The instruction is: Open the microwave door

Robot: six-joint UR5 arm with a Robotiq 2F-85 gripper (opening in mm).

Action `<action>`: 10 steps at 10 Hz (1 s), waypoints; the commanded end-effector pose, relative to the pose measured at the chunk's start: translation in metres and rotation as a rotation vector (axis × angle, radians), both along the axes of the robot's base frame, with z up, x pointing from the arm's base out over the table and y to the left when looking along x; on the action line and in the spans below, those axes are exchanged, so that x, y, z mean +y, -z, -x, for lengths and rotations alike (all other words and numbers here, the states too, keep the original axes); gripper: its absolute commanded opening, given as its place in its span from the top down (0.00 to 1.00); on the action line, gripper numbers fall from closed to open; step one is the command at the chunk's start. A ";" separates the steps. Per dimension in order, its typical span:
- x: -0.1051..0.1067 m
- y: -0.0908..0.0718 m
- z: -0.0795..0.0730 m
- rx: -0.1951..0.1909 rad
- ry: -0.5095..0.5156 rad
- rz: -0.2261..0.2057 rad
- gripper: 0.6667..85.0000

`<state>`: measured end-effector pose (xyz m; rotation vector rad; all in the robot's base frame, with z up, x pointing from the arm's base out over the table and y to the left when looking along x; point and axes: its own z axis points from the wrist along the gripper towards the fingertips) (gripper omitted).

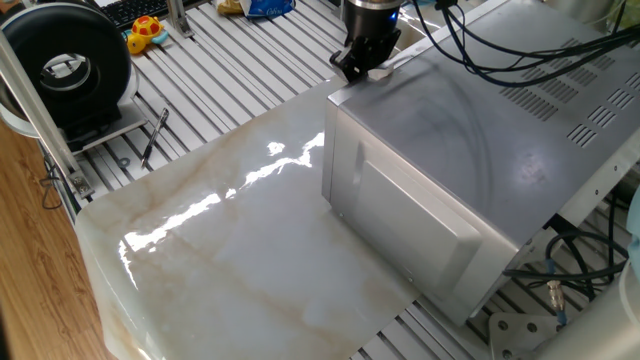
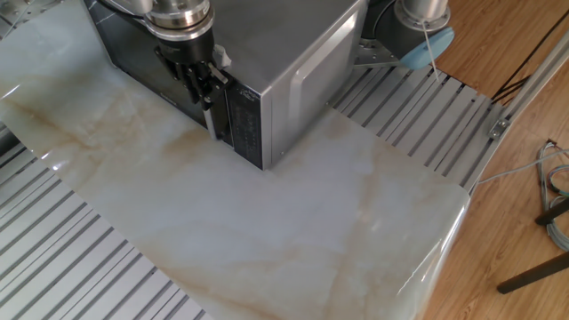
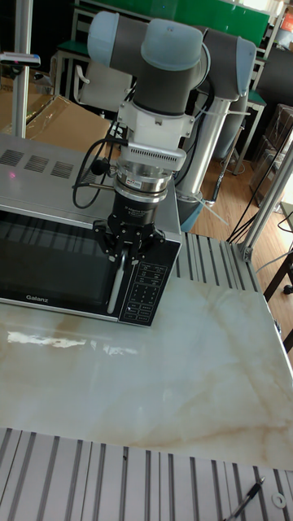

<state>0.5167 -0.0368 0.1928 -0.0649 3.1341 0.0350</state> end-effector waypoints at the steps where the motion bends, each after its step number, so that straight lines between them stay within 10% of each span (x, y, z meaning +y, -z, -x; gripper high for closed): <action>1: 0.003 -0.001 -0.001 -0.004 0.004 -0.012 0.72; 4: 0.002 -0.001 -0.001 -0.004 0.004 -0.011 0.74; 6: 0.000 0.000 -0.001 0.001 0.012 0.009 1.00; 10: 0.005 -0.003 -0.003 -0.005 0.022 -0.015 1.00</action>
